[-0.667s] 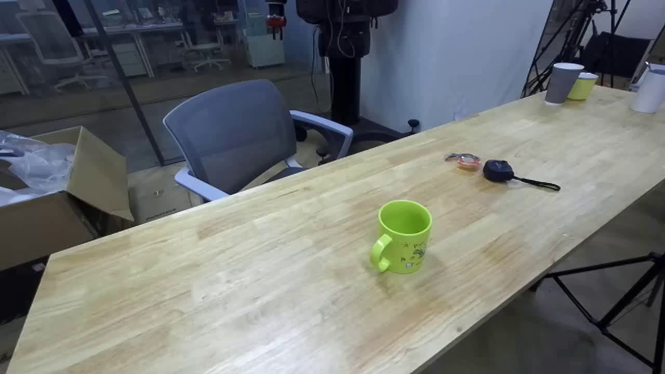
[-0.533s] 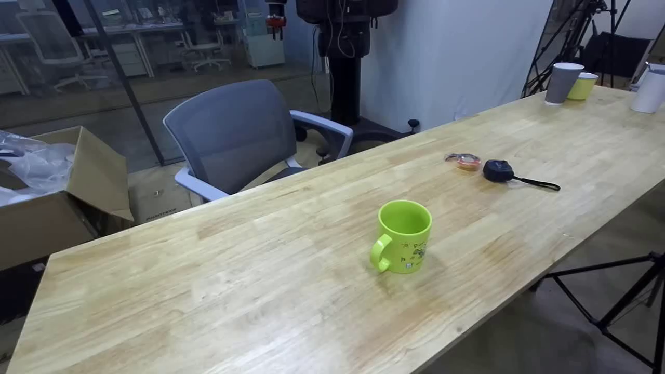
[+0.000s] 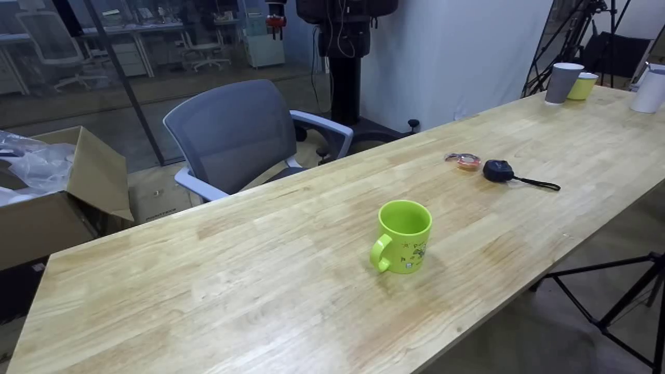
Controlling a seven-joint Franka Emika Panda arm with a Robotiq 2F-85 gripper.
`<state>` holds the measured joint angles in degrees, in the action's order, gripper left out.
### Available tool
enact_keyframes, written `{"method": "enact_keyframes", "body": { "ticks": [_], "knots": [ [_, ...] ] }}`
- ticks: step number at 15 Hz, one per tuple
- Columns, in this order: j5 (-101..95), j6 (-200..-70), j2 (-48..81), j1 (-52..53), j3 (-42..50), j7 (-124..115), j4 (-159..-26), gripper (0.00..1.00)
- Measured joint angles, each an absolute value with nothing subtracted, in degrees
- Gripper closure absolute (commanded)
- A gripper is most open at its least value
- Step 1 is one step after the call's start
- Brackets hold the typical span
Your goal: Move the mug to the right
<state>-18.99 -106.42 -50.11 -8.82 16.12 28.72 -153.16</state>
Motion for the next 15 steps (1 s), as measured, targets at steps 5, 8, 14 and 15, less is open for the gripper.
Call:
{"method": "enact_keyframes", "body": {
  "ticks": [5, 8, 14, 15],
  "knots": [
    [-18.99, -106.42, -50.11, -8.82, 16.12, 28.72, -153.16, 0.00],
    [-18.99, -106.63, -49.66, -8.61, 16.52, 28.72, -153.16, 0.00],
    [-18.79, -111.63, -44.80, -7.42, 17.89, 28.72, -152.84, 0.00],
    [-18.70, -112.92, -43.62, -7.20, 17.95, 28.72, -152.66, 0.00]
  ]
}}
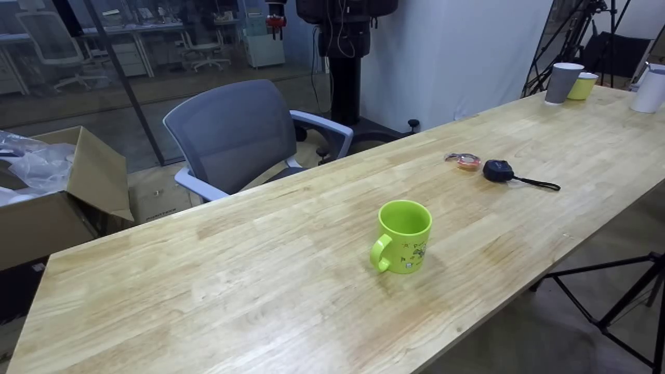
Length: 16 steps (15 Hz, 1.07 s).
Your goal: Move the mug to the right
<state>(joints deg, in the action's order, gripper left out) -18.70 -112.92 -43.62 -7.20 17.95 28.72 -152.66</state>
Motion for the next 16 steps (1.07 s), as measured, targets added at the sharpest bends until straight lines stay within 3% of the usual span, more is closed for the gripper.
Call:
{"method": "enact_keyframes", "body": {
  "ticks": [16],
  "knots": [
    [-8.72, -130.75, -17.80, -3.51, 16.60, 29.49, -140.83, 0.00]
  ]
}}
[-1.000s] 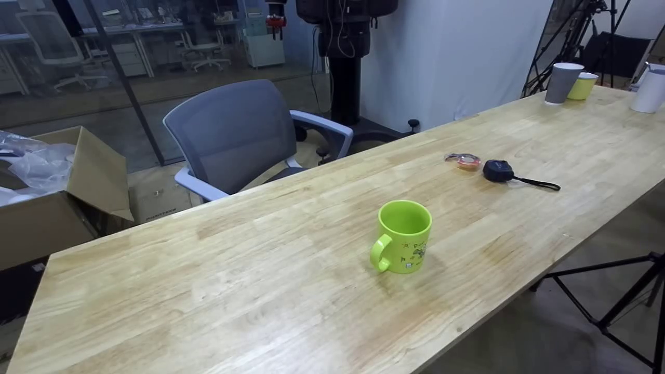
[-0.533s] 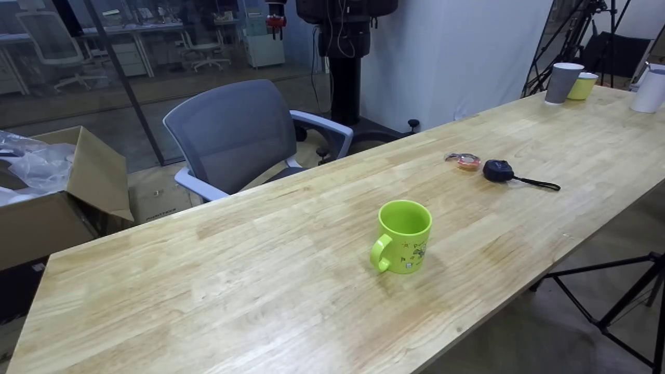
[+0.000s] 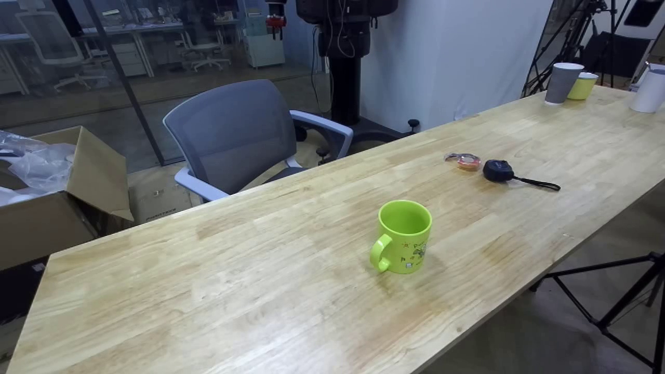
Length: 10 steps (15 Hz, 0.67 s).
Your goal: Move the mug to the right
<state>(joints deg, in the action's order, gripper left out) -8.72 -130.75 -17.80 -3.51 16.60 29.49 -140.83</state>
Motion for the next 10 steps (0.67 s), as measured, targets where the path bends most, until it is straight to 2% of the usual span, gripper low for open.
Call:
{"method": "enact_keyframes", "body": {
  "ticks": [10],
  "knots": [
    [-4.28, -130.78, -7.23, -1.93, 8.50, 29.34, -134.94, 0.00]
  ]
}}
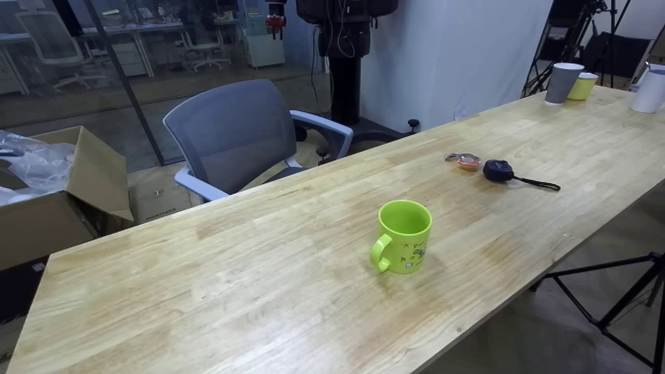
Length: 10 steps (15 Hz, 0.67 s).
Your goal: Move the mug to the right
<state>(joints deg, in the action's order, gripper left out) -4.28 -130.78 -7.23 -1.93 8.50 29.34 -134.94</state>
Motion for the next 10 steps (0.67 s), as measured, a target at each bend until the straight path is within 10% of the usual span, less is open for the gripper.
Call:
{"method": "enact_keyframes", "body": {
  "ticks": [10],
  "knots": [
    [-4.23, -130.90, -4.90, 0.29, 2.44, 29.13, -134.75, 0.00]
  ]
}}
